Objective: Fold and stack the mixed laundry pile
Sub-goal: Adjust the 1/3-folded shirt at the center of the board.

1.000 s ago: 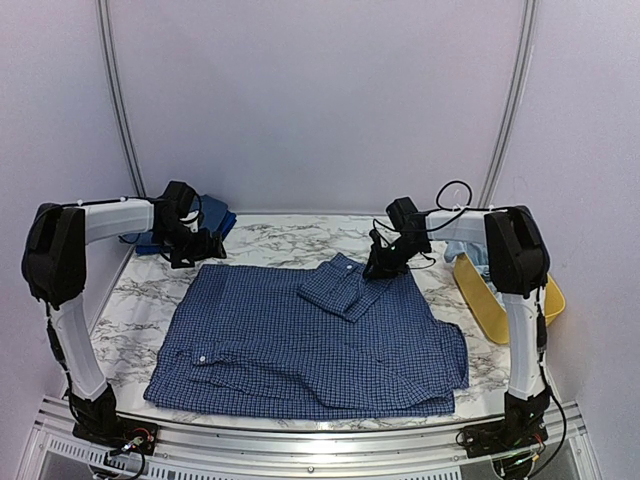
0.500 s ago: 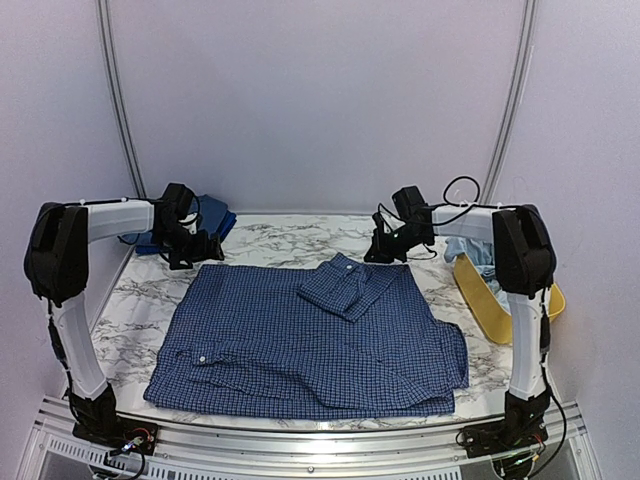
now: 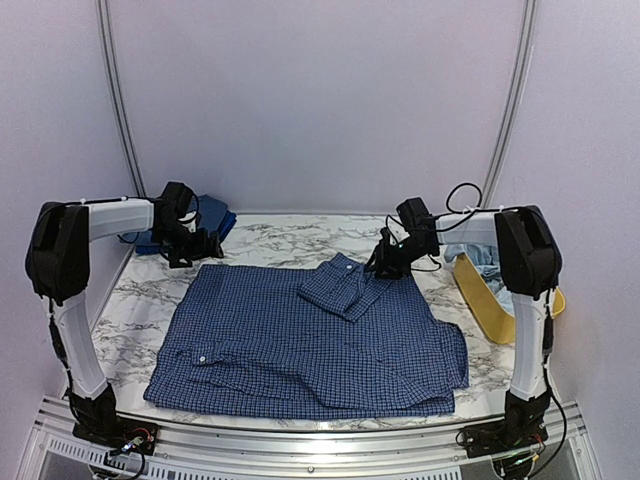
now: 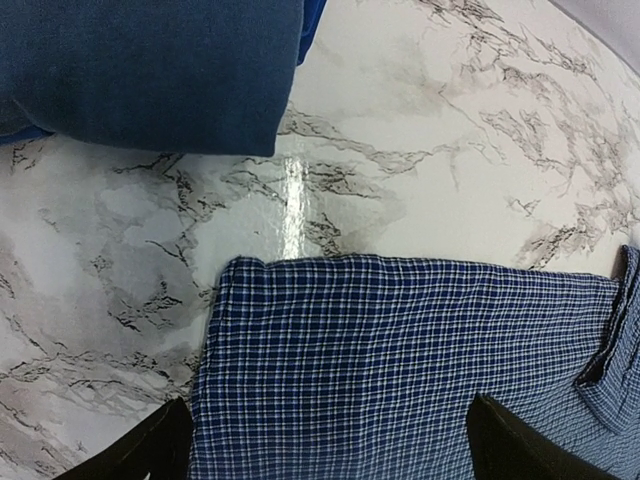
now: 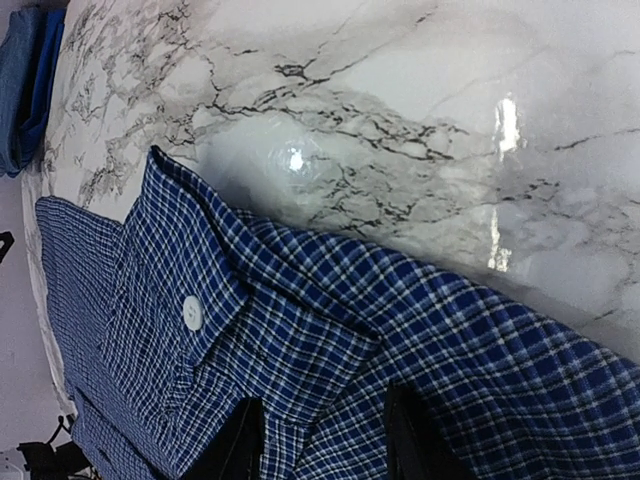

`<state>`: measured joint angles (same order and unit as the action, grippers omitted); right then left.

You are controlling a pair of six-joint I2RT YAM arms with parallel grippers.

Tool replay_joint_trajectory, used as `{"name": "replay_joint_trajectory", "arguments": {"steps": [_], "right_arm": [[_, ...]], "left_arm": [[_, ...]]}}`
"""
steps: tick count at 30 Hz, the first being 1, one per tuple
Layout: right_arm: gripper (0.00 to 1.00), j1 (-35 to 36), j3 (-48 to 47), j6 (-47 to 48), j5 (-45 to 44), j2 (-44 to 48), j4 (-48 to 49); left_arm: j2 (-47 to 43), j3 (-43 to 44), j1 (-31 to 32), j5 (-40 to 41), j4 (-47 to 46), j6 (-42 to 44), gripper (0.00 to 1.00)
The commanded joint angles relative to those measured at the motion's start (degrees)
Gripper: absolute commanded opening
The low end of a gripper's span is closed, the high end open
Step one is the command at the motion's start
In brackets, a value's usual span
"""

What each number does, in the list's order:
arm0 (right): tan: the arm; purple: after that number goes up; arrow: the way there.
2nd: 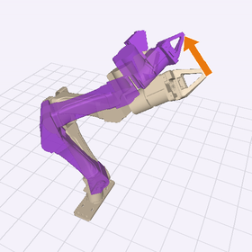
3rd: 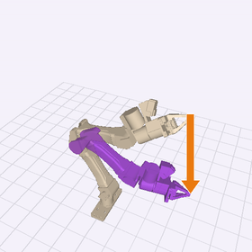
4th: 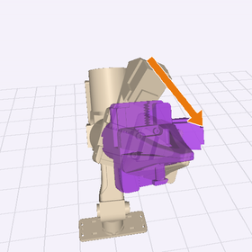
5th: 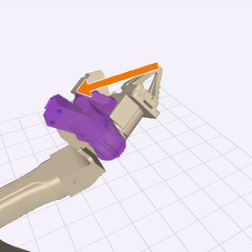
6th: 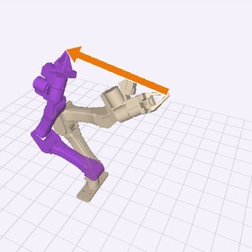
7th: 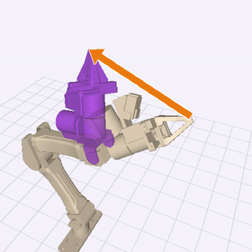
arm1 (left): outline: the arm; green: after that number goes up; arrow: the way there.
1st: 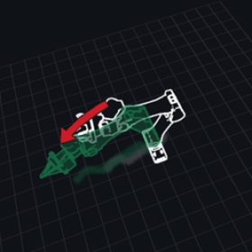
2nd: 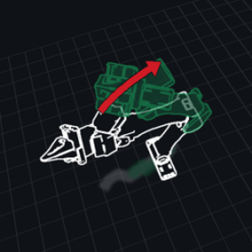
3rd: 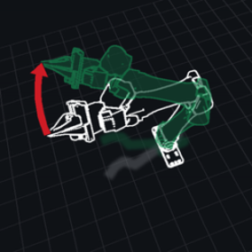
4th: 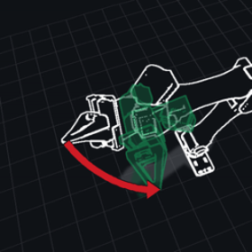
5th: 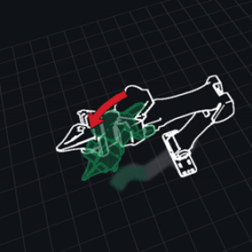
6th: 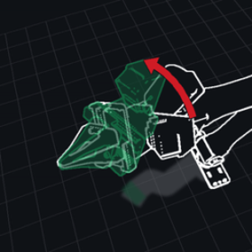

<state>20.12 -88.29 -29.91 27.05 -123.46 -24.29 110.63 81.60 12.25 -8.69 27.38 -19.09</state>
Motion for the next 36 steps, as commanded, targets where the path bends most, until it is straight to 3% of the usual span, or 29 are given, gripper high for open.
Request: {"name": "replay_joint_trajectory", "arguments": {"steps": [1, 13, 16, 19, 28, 36], "right_arm": [[0.37, 1.2, -3.9, -2.0, 1.7, -2.7, 0.9], [0.31, 2.2, -8.4, -4.0, 4.5, -7.0, 2.7], [0.18, 3.1, -10.8, -2.8, 5.4, -8.2, 1.8], [0.0, 3.3, -12.3, -2.0, 6.5, -7.6, 1.2], [0.0, -2.5, -22.2, 3.2, 4.4, -3.2, -0.4], [0.0, -4.9, -45.0, 8.5, 8.5, -12.8, -6.2]], "left_arm": [[1.8, 1.8, -0.4, -0.9, 1.0, -0.3, 0.99], [2.2, 1.5, -0.5, -0.7, 1.0, -0.2, 0.99], [2.4, 1.6, -0.6, -0.7, 1.1, -0.2, 0.99], [2.5, 1.5, -0.8, -0.7, 1.0, -0.2, 0.99], [2.7, 2.6, -1.4, -0.8, 1.1, 2.3, 0.99], [6.7, 10.3, -2.6, 4.2, 4.1, 13.3, 0.99]]}}
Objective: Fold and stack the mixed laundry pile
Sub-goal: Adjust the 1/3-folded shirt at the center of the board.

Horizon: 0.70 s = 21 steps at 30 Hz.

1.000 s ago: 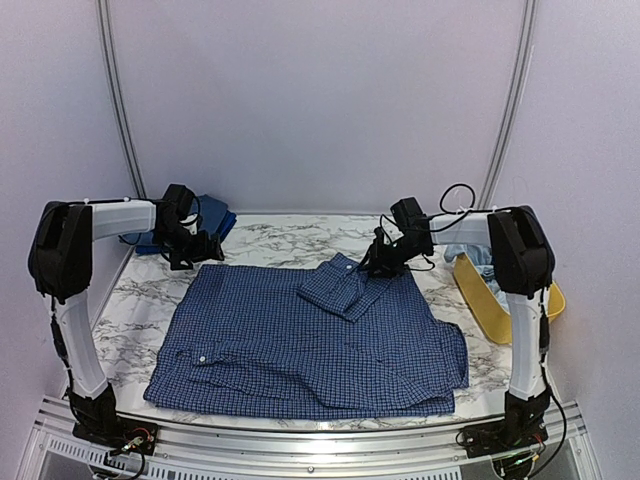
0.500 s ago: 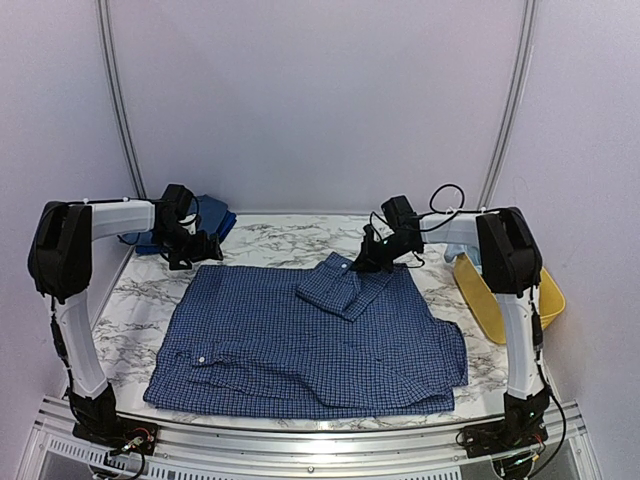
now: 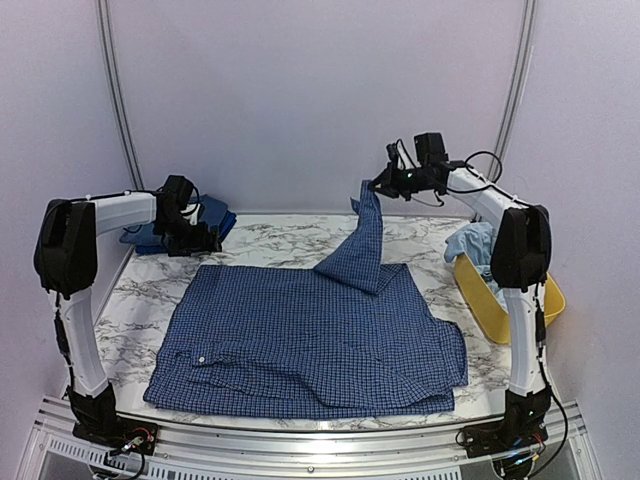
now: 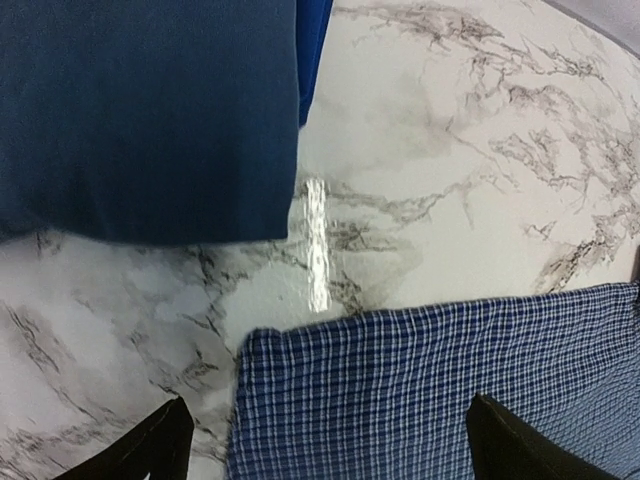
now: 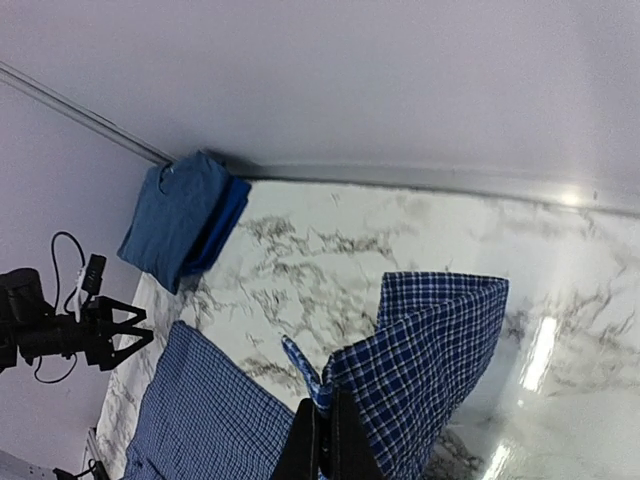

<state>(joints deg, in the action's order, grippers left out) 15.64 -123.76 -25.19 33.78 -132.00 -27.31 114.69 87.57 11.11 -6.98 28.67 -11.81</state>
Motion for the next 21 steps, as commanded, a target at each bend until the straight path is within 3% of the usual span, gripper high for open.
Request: {"name": "replay_joint_trajectory", "arguments": {"steps": [1, 7, 8, 10, 12, 13, 16, 21], "right_arm": [[0.0, -0.7, -11.9, 4.1, 0.7, -5.3, -3.0], [0.0, -4.1, -14.3, 2.4, -8.1, -7.3, 9.2], [0.07, -4.3, -14.9, 1.7, -8.9, -7.7, 10.4], [0.44, -4.8, -16.0, 0.5, -11.0, -8.1, 10.5], [0.64, -5.3, -15.4, 0.1, -11.6, -7.5, 7.8], [0.67, -5.5, -14.5, 0.2, -12.0, -6.7, 5.4], [0.66, -5.5, -7.4, 1.5, -12.0, -3.1, -2.0], [0.45, -4.4, 14.1, 2.2, -6.7, 7.6, -2.5]], "left_arm": [[3.0, 4.9, -1.8, 2.4, 2.8, 5.9, 0.98], [3.7, 6.4, -2.1, 2.1, 2.8, 4.7, 0.98], [3.7, 6.3, -2.1, 2.5, 2.8, 4.5, 0.98], [3.4, 5.6, -2.1, 3.5, 2.9, 4.2, 0.99], [3.1, 4.6, -2.1, 4.6, 2.8, 4.1, 0.99], [3.0, 4.2, -2.1, 4.8, 2.8, 4.1, 0.99], [2.5, 3.1, -2.1, 5.0, 2.9, 3.6, 0.99], [2.1, 2.0, -2.1, 4.6, 2.8, 2.7, 0.99]]}}
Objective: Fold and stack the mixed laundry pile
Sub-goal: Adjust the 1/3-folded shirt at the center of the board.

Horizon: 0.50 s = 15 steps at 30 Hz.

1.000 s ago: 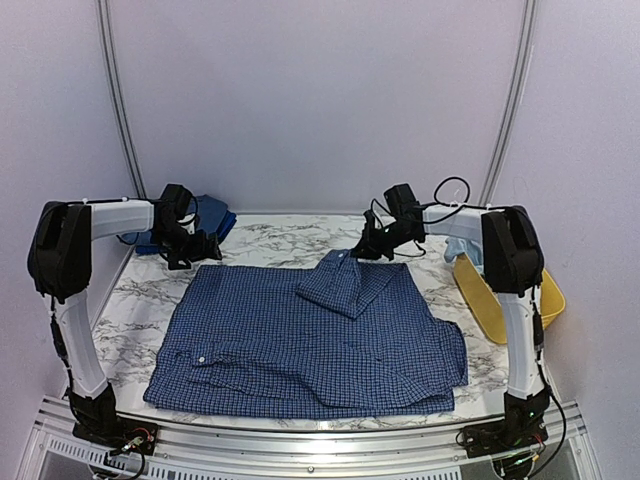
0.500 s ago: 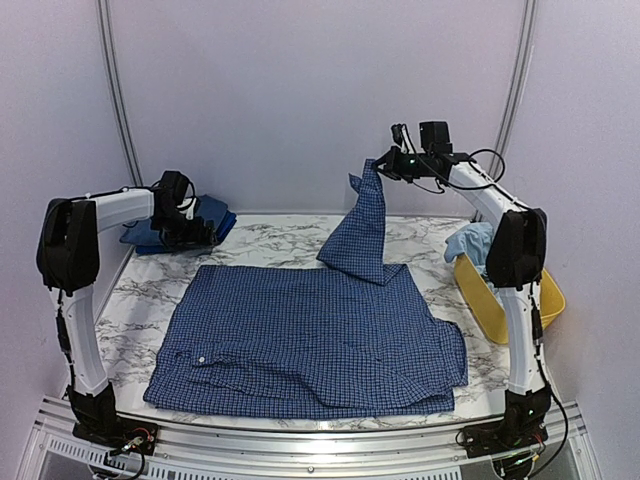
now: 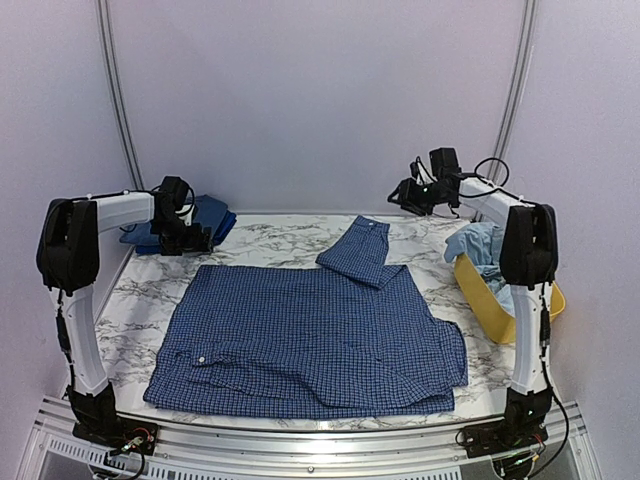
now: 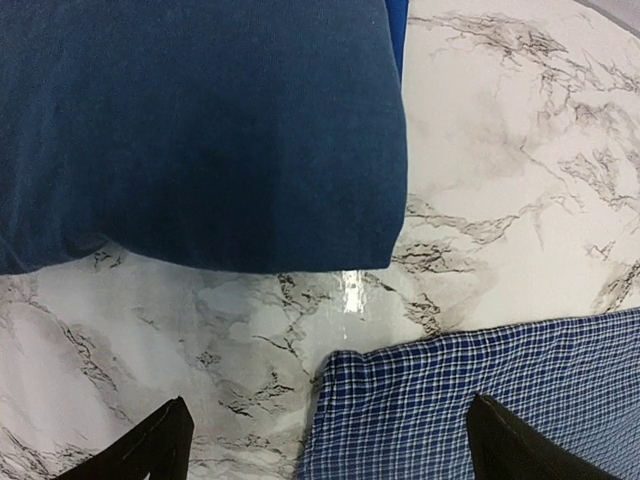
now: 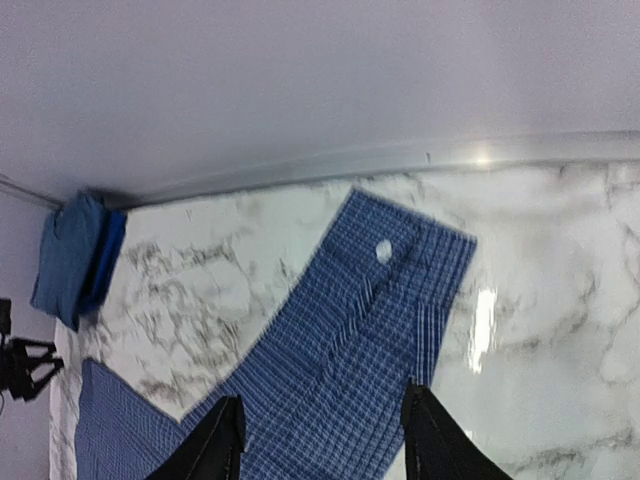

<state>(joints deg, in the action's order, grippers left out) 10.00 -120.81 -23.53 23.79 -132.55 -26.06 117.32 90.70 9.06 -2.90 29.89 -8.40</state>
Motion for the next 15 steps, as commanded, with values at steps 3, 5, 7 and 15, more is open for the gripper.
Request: {"name": "replay_joint_trajectory", "arguments": {"steps": [3, 5, 7, 15], "right_arm": [[0.41, 3.6, 20.7, -0.8, 6.6, 12.6, -1.8], [0.4, 5.4, 24.5, -1.3, 7.5, 13.9, -1.2], [0.39, 6.9, 26.5, -1.5, 7.6, 13.9, -2.1], [0.43, 9.4, 29.1, -0.6, 3.4, 11.8, -5.6]], "left_arm": [[-0.5, -1.2, -0.1, 0.0, 1.7, -1.2, 0.99], [-0.5, -1.1, -0.1, -0.1, 1.6, -1.4, 0.99], [-0.6, -1.0, -0.1, -0.1, 1.6, -1.7, 0.99], [-1.1, -1.6, -0.1, 0.3, 1.7, -1.8, 0.99]]}}
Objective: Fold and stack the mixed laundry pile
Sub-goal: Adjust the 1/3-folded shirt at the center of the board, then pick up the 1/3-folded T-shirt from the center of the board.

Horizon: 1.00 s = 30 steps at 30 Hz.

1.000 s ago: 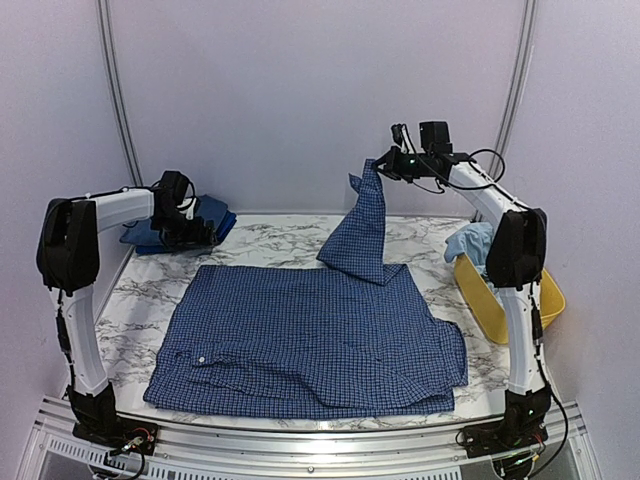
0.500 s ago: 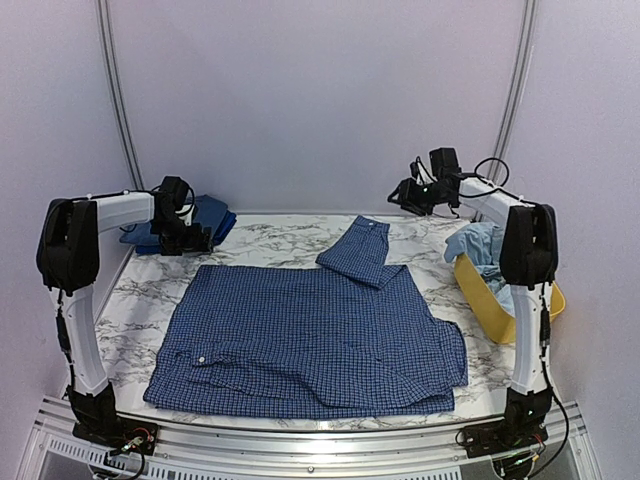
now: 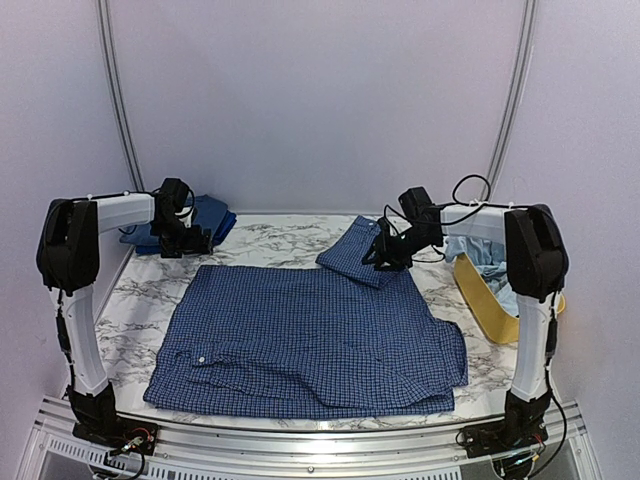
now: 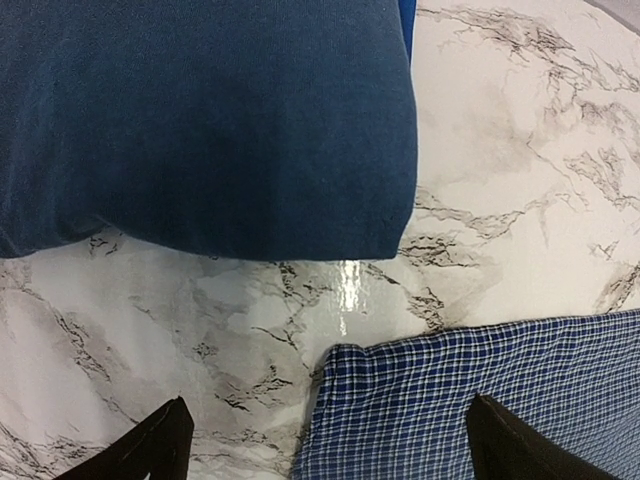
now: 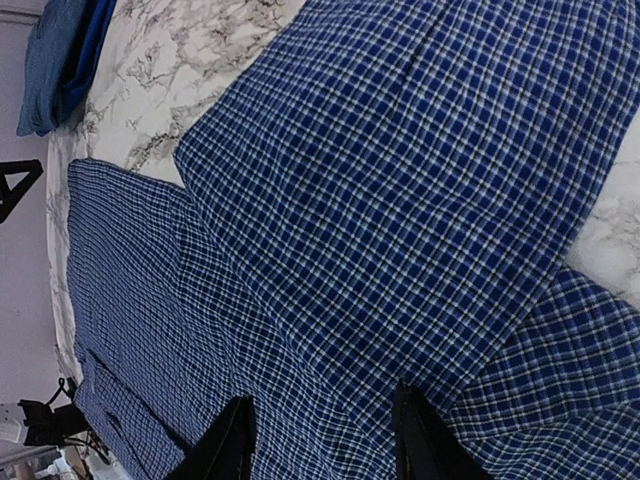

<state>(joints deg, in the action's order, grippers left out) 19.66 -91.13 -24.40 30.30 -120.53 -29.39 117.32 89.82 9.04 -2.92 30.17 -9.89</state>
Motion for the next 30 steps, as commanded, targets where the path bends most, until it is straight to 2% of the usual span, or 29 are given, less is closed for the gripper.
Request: {"name": "replay_joint_trajectory", "arguments": {"steps": [1, 6, 11, 15, 19, 23, 29, 30], "right_arm": [[0.43, -0.3, -0.4, 0.3, -4.2, -0.2, -2.7], [0.45, -0.3, 0.9, -0.1, -7.2, -0.6, -2.7], [0.46, 0.0, 1.1, -1.5, -5.6, -3.0, -1.4], [0.51, 0.0, 1.0, -2.7, -5.2, -4.9, -0.3], [0.48, 0.1, 0.5, -4.8, -3.4, -6.5, 2.4], [0.34, 0.2, 0.0, -6.3, -1.2, -5.8, 5.3], [0.0, -0.7, -1.0, -6.7, -0.4, -4.1, 6.8], [0.0, -0.9, -0.7, -6.8, -0.5, -3.5, 7.6]], "left_arm": [[-1.3, -0.8, -0.1, 0.3, 1.4, -0.4, 0.99], [-1.3, -1.0, -0.1, 0.2, 1.3, -0.7, 0.99], [-0.9, -0.5, -0.1, 0.3, 1.3, -1.2, 0.99], [-0.9, -0.6, -0.1, 0.4, 1.3, -1.6, 0.99], [-0.9, -0.9, -0.1, 0.3, 1.3, -1.9, 0.99], [-0.9, -1.1, -0.1, 0.4, 1.4, -1.8, 0.99], [-0.1, -0.6, -0.9, 0.1, 1.4, -1.7, 0.98], [0.0, -0.7, -1.3, -0.2, 1.4, -2.0, 0.98]]}}
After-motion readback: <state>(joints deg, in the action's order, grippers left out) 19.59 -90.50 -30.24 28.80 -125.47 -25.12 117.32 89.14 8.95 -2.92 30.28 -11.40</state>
